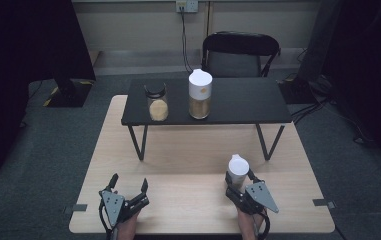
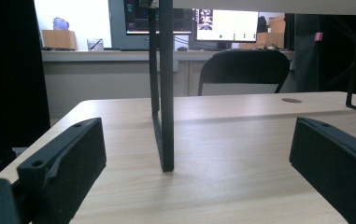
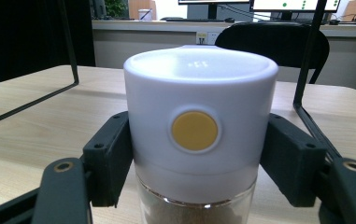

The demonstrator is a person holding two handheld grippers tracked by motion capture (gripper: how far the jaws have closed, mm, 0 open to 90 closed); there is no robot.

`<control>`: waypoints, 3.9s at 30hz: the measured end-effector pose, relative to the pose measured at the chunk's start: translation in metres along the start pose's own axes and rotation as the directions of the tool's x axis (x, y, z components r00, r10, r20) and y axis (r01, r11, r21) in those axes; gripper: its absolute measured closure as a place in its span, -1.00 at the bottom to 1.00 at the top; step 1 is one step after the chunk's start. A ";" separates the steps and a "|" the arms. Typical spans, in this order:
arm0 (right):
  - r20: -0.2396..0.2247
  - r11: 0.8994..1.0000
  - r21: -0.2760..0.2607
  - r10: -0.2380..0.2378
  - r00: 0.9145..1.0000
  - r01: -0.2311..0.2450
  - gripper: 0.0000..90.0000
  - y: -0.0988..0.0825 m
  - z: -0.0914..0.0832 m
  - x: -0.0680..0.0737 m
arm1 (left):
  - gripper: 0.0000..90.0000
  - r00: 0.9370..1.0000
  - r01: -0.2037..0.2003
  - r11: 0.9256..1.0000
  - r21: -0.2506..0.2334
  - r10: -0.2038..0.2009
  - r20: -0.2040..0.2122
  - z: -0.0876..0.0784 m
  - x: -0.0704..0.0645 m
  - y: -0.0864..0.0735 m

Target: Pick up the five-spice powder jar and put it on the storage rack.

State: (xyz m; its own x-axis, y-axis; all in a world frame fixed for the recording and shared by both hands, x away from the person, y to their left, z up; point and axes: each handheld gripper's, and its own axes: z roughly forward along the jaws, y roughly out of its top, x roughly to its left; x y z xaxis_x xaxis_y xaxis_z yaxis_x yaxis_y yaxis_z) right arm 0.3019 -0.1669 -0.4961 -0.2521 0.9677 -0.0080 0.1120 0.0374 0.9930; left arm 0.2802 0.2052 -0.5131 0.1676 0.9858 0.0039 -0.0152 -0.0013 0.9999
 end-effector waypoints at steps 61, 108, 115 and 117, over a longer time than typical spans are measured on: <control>0.006 0.997 -0.054 -0.047 0.999 0.047 -0.34 0.051 -0.005 0.010 | -0.93 1.000 0.000 1.000 0.000 0.000 0.000 0.000 0.000 0.000; 0.000 0.993 -0.093 -0.080 0.997 0.079 -0.34 0.106 -0.003 0.007 | -0.93 1.000 0.001 1.000 0.000 -0.001 0.000 0.000 0.000 0.000; -0.008 0.992 -0.097 -0.082 0.997 0.080 -0.34 0.113 -0.001 0.008 | -0.93 1.000 0.000 1.000 0.000 0.000 0.000 0.000 0.000 0.000; -0.008 0.991 -0.101 -0.086 0.996 0.085 -0.34 0.117 0.000 0.008 | -0.93 1.000 0.001 1.000 -0.001 -0.001 0.000 0.000 0.000 0.000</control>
State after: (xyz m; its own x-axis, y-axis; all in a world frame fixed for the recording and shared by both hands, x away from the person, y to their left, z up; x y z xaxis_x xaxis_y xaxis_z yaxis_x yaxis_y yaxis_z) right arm 0.3126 -0.1547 -0.3795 -0.2682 0.9589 -0.0924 -0.0076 0.0938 0.9956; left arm 0.2802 0.2052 -0.5131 0.1678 0.9858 0.0025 -0.0160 0.0002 0.9999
